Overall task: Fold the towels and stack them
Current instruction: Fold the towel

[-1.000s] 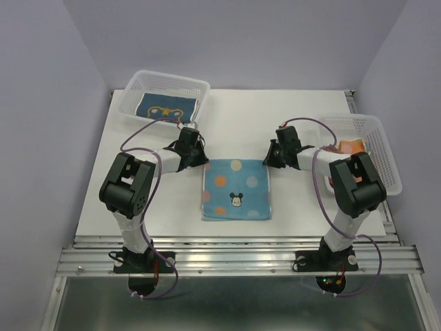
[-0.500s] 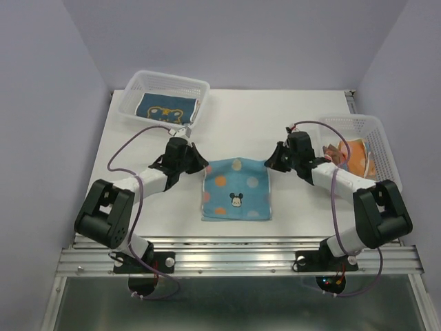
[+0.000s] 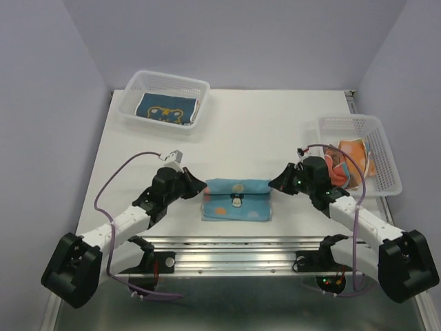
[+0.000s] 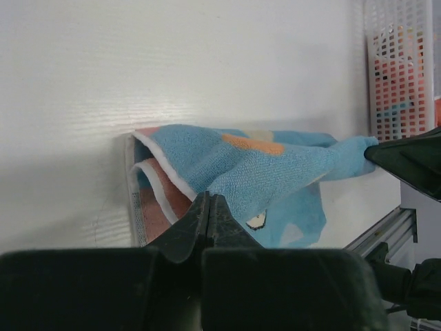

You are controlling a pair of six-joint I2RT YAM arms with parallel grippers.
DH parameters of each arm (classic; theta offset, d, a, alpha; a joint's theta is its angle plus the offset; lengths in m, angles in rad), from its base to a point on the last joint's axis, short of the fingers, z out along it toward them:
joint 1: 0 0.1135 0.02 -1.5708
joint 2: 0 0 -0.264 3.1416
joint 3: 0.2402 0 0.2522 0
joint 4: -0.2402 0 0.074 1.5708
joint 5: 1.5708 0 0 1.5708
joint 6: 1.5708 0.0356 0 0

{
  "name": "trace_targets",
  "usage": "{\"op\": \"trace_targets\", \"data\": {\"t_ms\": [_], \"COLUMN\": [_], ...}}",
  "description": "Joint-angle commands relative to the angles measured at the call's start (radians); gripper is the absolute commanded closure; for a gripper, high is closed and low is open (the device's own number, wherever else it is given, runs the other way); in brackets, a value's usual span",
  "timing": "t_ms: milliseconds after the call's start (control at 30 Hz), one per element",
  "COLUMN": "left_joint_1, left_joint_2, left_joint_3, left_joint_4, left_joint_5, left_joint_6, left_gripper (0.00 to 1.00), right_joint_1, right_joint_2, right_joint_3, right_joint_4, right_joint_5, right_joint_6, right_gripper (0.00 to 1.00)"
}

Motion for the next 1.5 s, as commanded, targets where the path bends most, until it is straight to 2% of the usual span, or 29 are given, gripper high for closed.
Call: {"op": "trace_targets", "data": {"t_ms": [0, 300, 500, 833, 900, 933, 967, 1033, 1100, 1133, 1167, 1200, 1233, 1333, 1367, 1467], "left_joint_1": [-0.034, -0.071, -0.093, -0.096, -0.096, -0.096, -0.096, -0.096, -0.096, -0.096, -0.096, -0.096, -0.096, -0.096, -0.096, -0.096], "left_joint_2": [-0.093, -0.207, -0.245, -0.268, -0.273, -0.276, -0.282, -0.299, -0.31, -0.311, -0.314, -0.313, -0.311, -0.276, -0.244, -0.186], "left_joint_3": [-0.08, -0.194, -0.196, -0.196, -0.184, -0.18, -0.179, -0.165, -0.15, -0.142, -0.138, -0.124, -0.118, -0.084, -0.061, -0.032], "left_joint_4": [-0.002, -0.034, -0.12, -0.244, -0.27, -0.273, -0.276, -0.293, -0.318, -0.325, -0.329, -0.351, -0.356, -0.359, -0.356, -0.339], "left_joint_5": [-0.013, 0.035, 0.042, 0.042, 0.036, 0.037, 0.04, 0.04, 0.034, 0.034, 0.031, 0.019, 0.011, -0.012, -0.021, -0.035], "left_joint_6": [-0.055, -0.114, -0.144, -0.156, -0.156, -0.154, -0.154, -0.151, -0.147, -0.145, -0.144, -0.134, -0.131, -0.11, -0.095, -0.059], "left_gripper": [1.0, 1.0, 1.0, 1.0, 0.93, 0.83, 0.79, 0.65, 0.49, 0.44, 0.4, 0.32, 0.25, 0.15, 0.14, 0.13], "right_joint_1": [0.013, 0.024, 0.027, 0.029, 0.029, 0.029, 0.029, 0.029, 0.029, 0.029, 0.029, 0.029, 0.029, 0.029, 0.029, 0.027], "right_joint_2": [-0.081, -0.256, -0.297, -0.356, -0.369, -0.379, -0.388, -0.435, -0.495, -0.515, -0.538, -0.573, -0.593, -0.623, -0.621, -0.571], "right_joint_3": [-0.074, -0.174, -0.263, -0.331, -0.34, -0.345, -0.354, -0.363, -0.366, -0.365, -0.356, -0.349, -0.339, -0.287, -0.271, -0.221], "right_joint_4": [0.0, -0.115, -0.141, -0.187, -0.195, -0.203, -0.207, -0.227, -0.259, -0.305, -0.33, -0.373, -0.388, -0.434, -0.445, -0.468], "right_joint_5": [-0.059, -0.16, -0.226, -0.269, -0.298, -0.308, -0.319, -0.353, -0.371, -0.375, -0.375, -0.37, -0.365, -0.33, -0.297, -0.237], "right_joint_6": [0.041, 0.09, 0.125, 0.134, 0.136, 0.139, 0.144, 0.165, 0.174, 0.17, 0.165, 0.158, 0.15, 0.125, 0.115, 0.076], "right_gripper": [0.99, 0.99, 0.98, 0.89, 0.84, 0.84, 0.83, 0.8, 0.59, 0.47, 0.4, 0.33, 0.28, 0.2, 0.01, 0.0]}}
